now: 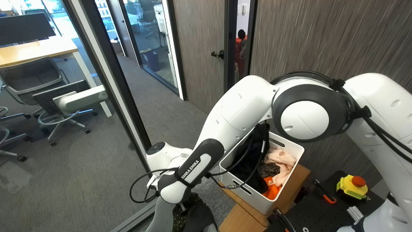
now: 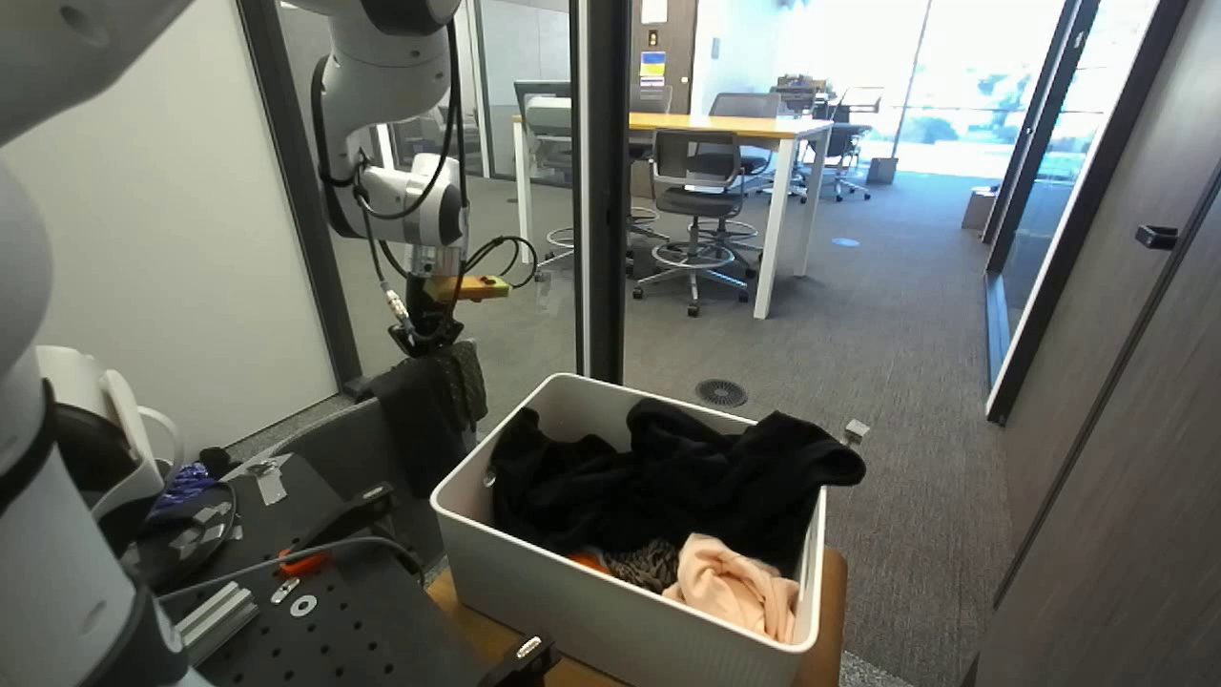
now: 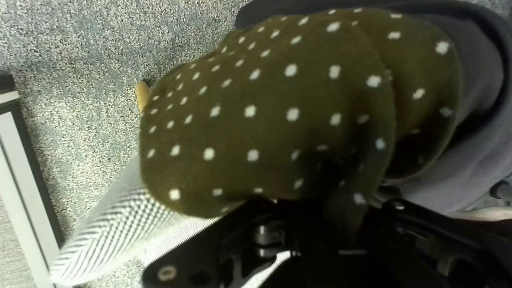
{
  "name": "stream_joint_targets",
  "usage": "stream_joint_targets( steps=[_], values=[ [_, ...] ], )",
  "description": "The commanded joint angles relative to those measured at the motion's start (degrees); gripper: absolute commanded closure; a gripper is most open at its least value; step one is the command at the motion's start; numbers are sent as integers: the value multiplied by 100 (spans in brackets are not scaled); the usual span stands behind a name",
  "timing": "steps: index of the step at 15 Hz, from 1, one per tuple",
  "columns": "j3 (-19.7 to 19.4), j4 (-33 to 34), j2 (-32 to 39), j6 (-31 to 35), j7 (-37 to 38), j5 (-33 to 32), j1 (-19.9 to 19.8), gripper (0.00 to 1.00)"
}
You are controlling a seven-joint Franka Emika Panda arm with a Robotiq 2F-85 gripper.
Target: Put the green piece of clothing inside the basket.
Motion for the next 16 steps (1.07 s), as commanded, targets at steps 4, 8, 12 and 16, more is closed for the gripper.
stream_joint_targets(
  steps=[4, 8, 12, 16],
  values=[
    [14, -255, -890, -653, -101, 14, -250, 93],
    [-67, -574, -1621, -939, -93, 35, -505, 94],
    [-209, -1148, -2577, -998, -124, 108, -932, 94],
    [-463, -1800, -3559, -1044, -131, 258, -1381, 94]
  ],
)
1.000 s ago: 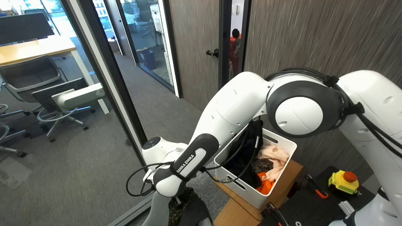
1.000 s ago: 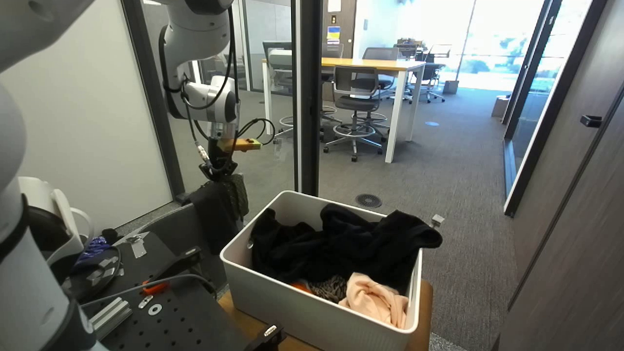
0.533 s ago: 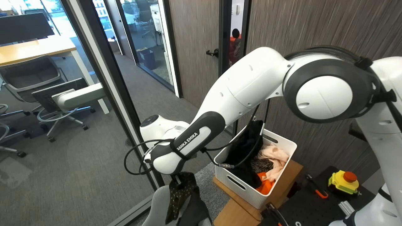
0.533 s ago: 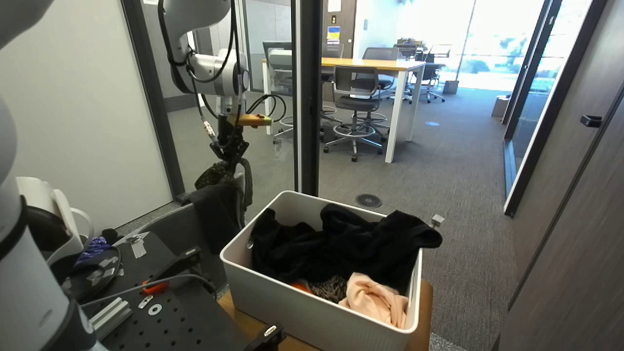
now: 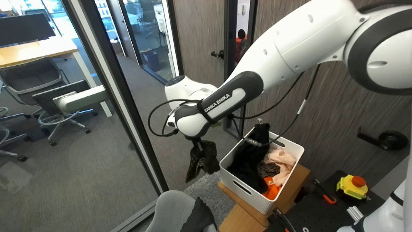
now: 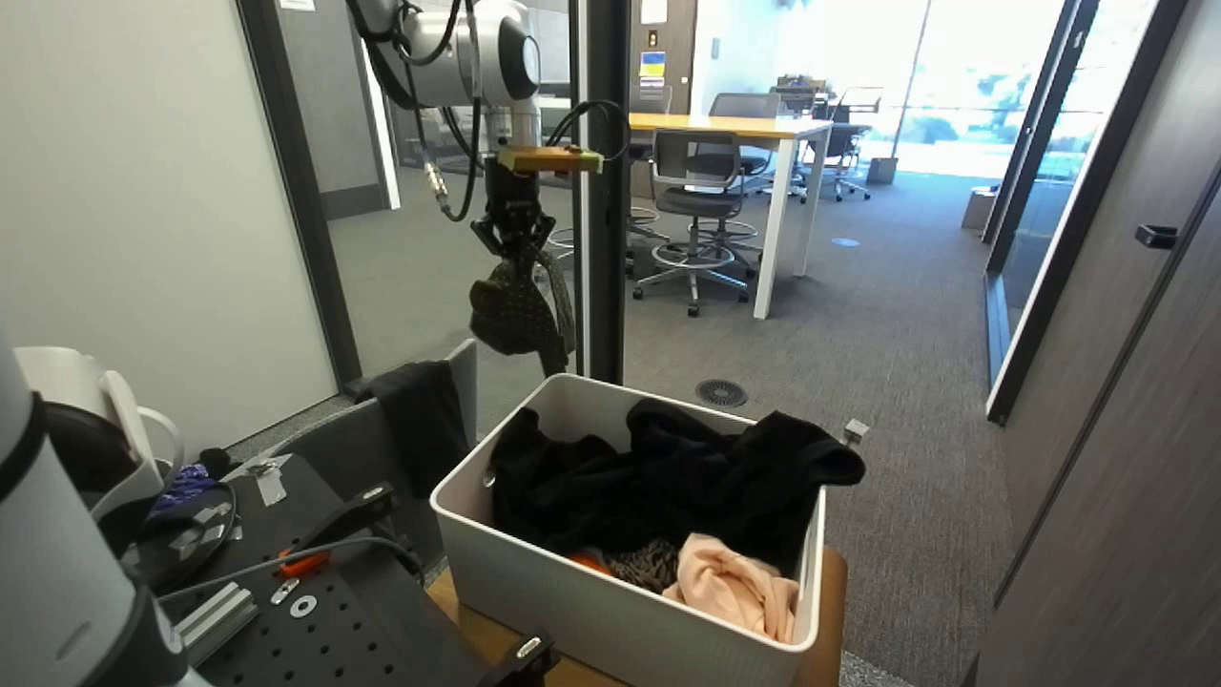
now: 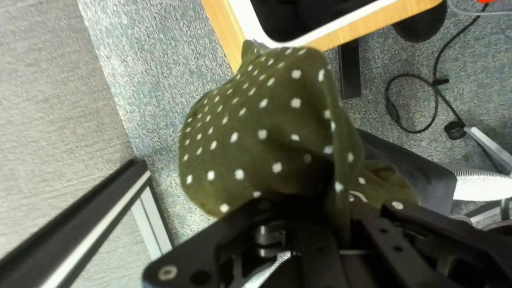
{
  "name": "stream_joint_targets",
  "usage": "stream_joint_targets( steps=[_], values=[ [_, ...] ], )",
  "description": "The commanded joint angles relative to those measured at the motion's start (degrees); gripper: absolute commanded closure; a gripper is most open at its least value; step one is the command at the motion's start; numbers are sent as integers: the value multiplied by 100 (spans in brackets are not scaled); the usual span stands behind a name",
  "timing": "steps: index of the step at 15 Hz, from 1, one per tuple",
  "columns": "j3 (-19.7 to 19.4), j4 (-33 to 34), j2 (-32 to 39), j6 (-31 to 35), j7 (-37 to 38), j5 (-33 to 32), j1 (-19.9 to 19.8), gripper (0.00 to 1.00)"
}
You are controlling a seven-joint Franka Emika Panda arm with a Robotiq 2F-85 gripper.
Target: Put the green piece of clothing inside the basket.
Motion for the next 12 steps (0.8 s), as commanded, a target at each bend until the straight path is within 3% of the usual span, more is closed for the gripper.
stream_joint_targets(
  steps=[1, 8, 12],
  values=[
    [-180, -867, -1169, -135, -210, 357, -423, 94],
    [-975, -1973, -2871, -435, -694, 1141, -999, 94],
    [-1616, -2179, -2985, -298, -941, 1115, -1191, 94]
  ],
)
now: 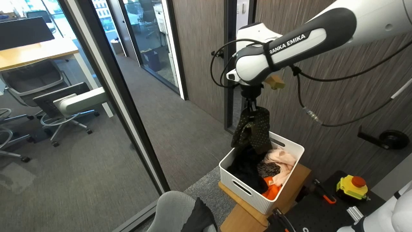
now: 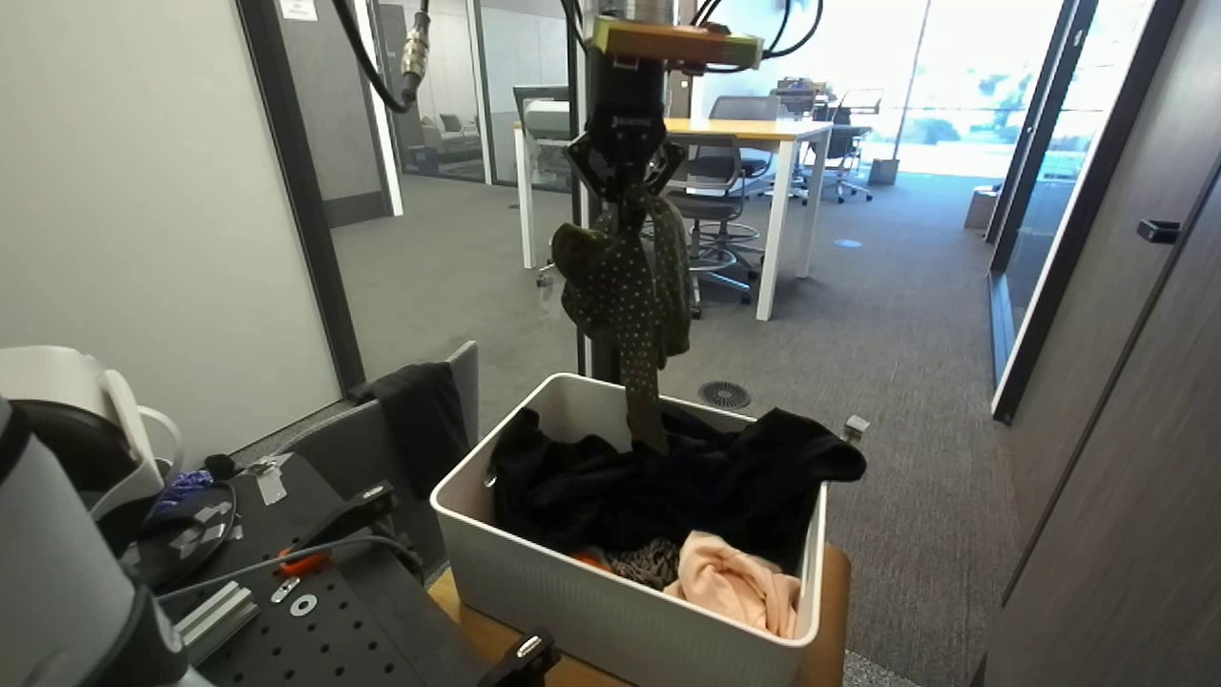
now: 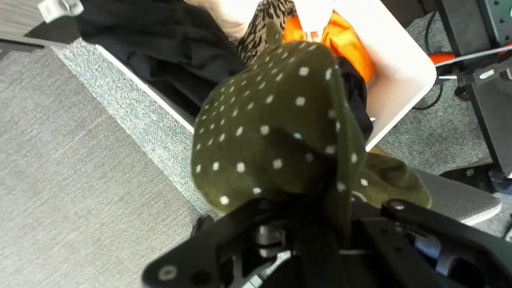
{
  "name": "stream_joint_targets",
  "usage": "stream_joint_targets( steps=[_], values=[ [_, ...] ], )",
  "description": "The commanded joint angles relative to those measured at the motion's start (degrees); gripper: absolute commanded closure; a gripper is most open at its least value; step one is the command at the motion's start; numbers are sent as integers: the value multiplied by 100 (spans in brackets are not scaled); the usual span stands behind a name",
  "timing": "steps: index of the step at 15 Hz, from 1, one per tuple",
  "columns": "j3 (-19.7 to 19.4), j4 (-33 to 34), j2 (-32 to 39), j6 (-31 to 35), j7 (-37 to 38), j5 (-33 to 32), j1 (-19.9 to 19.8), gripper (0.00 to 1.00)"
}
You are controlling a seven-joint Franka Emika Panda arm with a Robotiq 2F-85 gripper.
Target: Put the green piece of clothing inside the basket.
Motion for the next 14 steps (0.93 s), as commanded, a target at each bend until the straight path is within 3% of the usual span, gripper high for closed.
stream_joint_targets(
  steps=[1, 7, 14],
  values=[
    [-465, -227, -103, 158, -327, 154, -154, 94],
    [-908, -106, 766, 439, -692, 289, -465, 94],
    [-767, 63, 1881, 633, -1082, 687, -773, 94]
  ],
)
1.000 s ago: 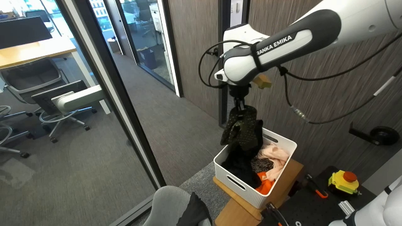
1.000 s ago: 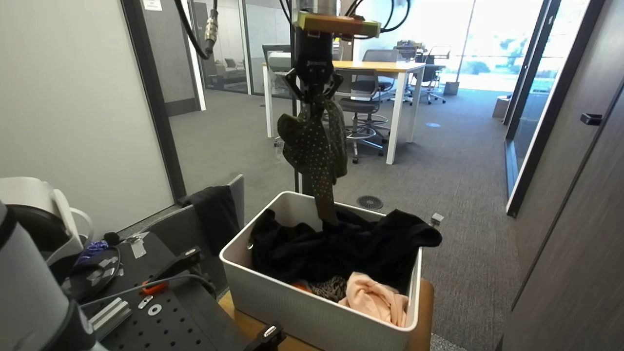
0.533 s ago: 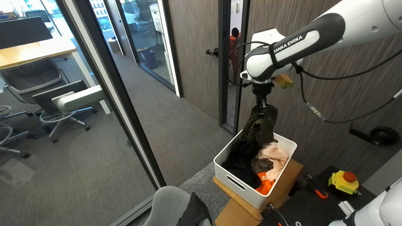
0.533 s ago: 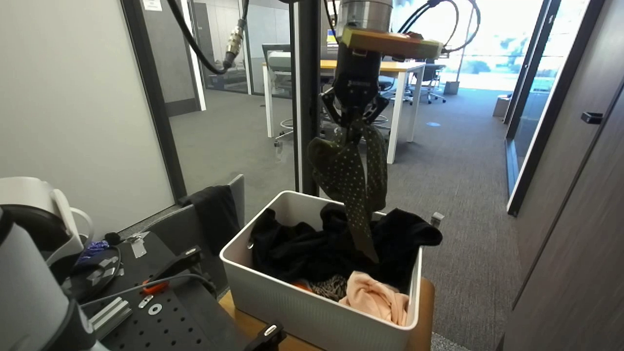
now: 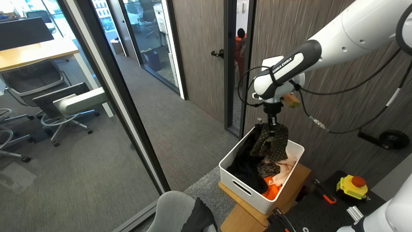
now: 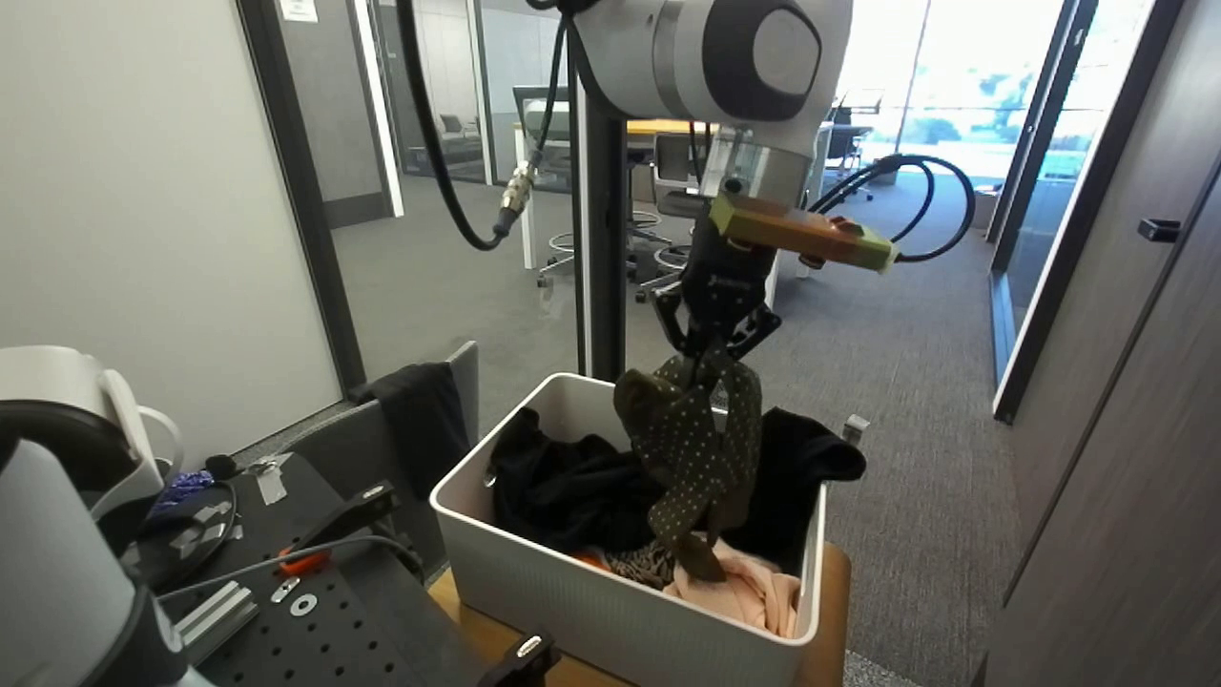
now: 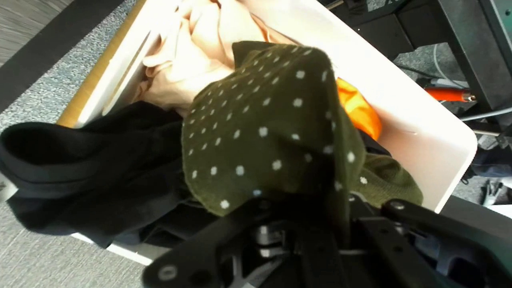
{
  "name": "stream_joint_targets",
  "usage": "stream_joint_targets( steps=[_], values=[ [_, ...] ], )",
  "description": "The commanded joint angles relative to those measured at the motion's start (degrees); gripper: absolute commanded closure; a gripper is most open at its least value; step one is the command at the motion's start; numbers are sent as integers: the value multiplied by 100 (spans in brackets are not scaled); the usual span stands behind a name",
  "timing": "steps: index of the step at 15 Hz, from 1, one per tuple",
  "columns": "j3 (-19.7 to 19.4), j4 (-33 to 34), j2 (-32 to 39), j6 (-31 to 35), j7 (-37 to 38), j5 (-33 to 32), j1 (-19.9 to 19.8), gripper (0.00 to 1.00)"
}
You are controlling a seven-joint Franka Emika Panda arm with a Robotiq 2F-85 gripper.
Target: Put the green piece of clothing inside the basket.
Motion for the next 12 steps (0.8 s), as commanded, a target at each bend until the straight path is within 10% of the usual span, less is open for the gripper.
stream_joint_targets(
  steps=[1, 12],
  values=[
    [178, 259, 575, 69, -274, 310, -137, 94],
    [666, 665, 1689, -59, -514, 531, -394, 94]
  ],
)
